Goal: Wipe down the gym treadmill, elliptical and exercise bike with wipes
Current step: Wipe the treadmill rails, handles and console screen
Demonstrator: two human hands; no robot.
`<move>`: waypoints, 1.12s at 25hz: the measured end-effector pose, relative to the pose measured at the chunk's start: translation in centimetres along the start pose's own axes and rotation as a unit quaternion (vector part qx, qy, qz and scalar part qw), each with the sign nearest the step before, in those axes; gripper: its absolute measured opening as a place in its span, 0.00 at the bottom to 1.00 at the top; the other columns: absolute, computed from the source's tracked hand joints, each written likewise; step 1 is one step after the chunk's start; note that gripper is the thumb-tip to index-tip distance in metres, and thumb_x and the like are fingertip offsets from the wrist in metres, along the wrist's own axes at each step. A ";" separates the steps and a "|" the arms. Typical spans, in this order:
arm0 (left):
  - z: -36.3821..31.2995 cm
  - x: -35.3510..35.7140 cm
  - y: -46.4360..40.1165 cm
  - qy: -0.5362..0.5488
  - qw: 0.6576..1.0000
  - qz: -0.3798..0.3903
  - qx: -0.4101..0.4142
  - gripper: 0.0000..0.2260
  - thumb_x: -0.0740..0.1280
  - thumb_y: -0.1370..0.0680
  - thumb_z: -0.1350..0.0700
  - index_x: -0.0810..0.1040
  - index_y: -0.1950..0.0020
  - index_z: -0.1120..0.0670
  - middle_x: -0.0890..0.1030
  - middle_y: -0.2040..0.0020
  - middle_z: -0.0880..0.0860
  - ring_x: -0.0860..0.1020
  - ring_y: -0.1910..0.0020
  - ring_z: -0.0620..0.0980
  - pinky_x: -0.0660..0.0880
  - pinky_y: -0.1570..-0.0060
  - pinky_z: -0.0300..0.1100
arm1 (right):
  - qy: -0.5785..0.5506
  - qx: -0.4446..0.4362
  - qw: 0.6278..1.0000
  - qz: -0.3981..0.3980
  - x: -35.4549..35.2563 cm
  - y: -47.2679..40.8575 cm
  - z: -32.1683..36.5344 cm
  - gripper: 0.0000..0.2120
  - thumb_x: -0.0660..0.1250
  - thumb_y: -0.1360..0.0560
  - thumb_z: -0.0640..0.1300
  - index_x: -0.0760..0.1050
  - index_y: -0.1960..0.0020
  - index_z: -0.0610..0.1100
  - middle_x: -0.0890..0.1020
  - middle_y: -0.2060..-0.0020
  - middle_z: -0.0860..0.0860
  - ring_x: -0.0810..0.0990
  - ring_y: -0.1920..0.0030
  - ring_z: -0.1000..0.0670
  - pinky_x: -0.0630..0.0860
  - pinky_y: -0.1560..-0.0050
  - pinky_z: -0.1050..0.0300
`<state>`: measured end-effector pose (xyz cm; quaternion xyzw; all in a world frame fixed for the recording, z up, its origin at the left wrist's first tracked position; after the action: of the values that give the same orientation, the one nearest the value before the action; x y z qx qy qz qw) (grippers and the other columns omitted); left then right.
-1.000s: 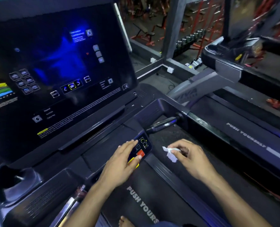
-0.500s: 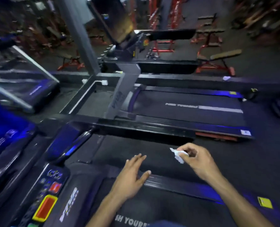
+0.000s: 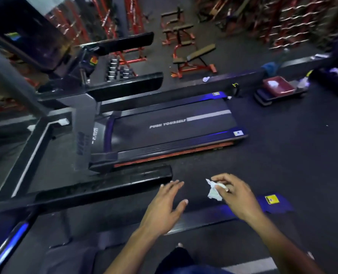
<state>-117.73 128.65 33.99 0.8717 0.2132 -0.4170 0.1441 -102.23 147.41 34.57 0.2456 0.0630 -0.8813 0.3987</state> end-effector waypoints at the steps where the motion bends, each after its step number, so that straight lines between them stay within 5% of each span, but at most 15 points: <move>1: 0.0 -0.2 -1.6 0.007 1.000 -0.012 0.014 0.24 0.63 0.17 0.44 0.66 0.21 0.45 0.64 0.24 0.39 0.58 0.23 0.36 0.45 0.22 0.33 | 0.008 0.000 1.000 -0.002 -0.4 -0.8 -0.1 0.14 0.71 0.25 0.39 0.80 0.52 0.59 0.82 0.52 0.59 0.82 0.52 0.61 0.76 0.51 0.64; 5: 0.0 -0.4 -8.2 0.031 0.998 -0.007 0.049 0.25 0.62 0.19 0.40 0.69 0.23 0.47 0.67 0.28 0.39 0.62 0.28 0.34 0.57 0.21 0.46 | 0.044 0.042 0.998 -0.021 -2.5 -3.8 -0.6 0.15 0.72 0.27 0.37 0.82 0.53 0.58 0.81 0.54 0.57 0.82 0.55 0.61 0.74 0.54 0.68; 9: 1.2 -0.1 -14.2 -0.010 0.997 0.055 0.059 0.29 0.61 0.19 0.39 0.64 0.20 0.48 0.66 0.23 0.44 0.62 0.23 0.42 0.46 0.20 0.43 | 0.028 0.073 0.997 -0.022 -3.5 -7.5 -0.7 0.12 0.71 0.27 0.34 0.82 0.55 0.52 0.83 0.55 0.55 0.84 0.59 0.60 0.74 0.57 0.68; 14: 4.3 -0.9 -19.8 -0.016 0.996 0.086 -0.004 0.29 0.62 0.18 0.40 0.59 0.19 0.47 0.62 0.20 0.45 0.59 0.21 0.43 0.42 0.23 0.38 | 0.015 0.103 0.994 0.021 -2.5 -13.4 -1.0 0.07 0.71 0.24 0.40 0.81 0.56 0.51 0.85 0.64 0.59 0.81 0.65 0.62 0.72 0.62 0.69; 17: 6.1 -0.6 -24.5 -0.023 0.992 0.108 -0.059 0.30 0.62 0.18 0.40 0.57 0.18 0.46 0.60 0.19 0.46 0.58 0.20 0.45 0.45 0.20 0.43 | 0.014 0.101 0.994 0.047 -3.2 -19.1 -1.6 0.06 0.70 0.24 0.41 0.81 0.56 0.51 0.84 0.66 0.58 0.79 0.70 0.62 0.69 0.67 0.69; 21: 6.2 0.4 -34.1 -0.010 0.988 0.114 -0.101 0.31 0.62 0.19 0.37 0.58 0.19 0.44 0.61 0.20 0.47 0.60 0.20 0.50 0.55 0.21 0.49 | 0.017 0.085 0.994 0.069 -6.9 -28.9 -3.3 0.05 0.71 0.24 0.44 0.81 0.57 0.53 0.85 0.63 0.58 0.82 0.63 0.58 0.75 0.62 0.62; 28: 2.6 -5.9 -50.6 -0.018 0.995 -0.003 -0.099 0.36 0.57 0.25 0.30 0.65 0.21 0.48 0.66 0.22 0.48 0.65 0.23 0.49 0.58 0.21 0.51 | 0.051 0.058 0.990 0.118 -13.4 -45.6 -4.1 0.03 0.70 0.25 0.51 0.80 0.57 0.54 0.84 0.62 0.59 0.81 0.63 0.61 0.78 0.60 0.56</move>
<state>-147.66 169.93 33.31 0.8450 0.2533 -0.4094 0.2327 -126.60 188.43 33.60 0.3186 0.0023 -0.8169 0.4808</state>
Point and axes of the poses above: each hand's wrist, its own y-axis away from the middle knuckle, its own x-axis out of the palm, z = x × y, the point moved 3 cm from there along -y, towards the middle knuckle
